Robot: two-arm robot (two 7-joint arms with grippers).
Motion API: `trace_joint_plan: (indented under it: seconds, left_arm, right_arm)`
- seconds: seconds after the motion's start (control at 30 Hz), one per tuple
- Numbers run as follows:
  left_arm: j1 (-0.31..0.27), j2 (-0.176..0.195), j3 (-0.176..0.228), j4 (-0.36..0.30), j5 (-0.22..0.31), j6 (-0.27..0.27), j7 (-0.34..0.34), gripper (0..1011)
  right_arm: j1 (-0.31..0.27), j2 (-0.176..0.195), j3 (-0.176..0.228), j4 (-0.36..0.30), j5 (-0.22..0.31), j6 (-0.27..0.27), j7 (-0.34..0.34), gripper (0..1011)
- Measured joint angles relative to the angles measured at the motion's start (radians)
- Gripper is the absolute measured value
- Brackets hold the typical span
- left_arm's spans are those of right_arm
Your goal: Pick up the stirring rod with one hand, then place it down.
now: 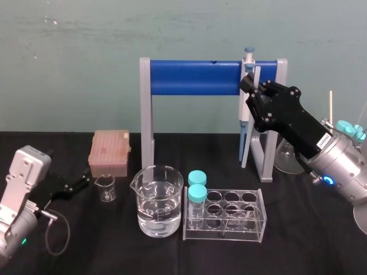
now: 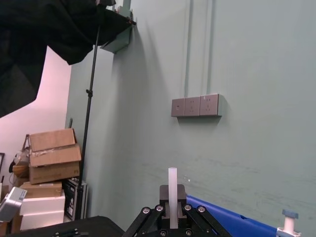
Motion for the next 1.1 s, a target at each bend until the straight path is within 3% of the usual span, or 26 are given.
trace_joint_plan:
  seconds: [1.1]
  left_arm:
    - [0.0, 0.0, 0.0, 0.0, 0.0, 0.0, 0.0, 1000]
  right_arm:
    - [0.009, 0.0, -0.013, 0.018, -0.001, 0.007, 0.01, 72]
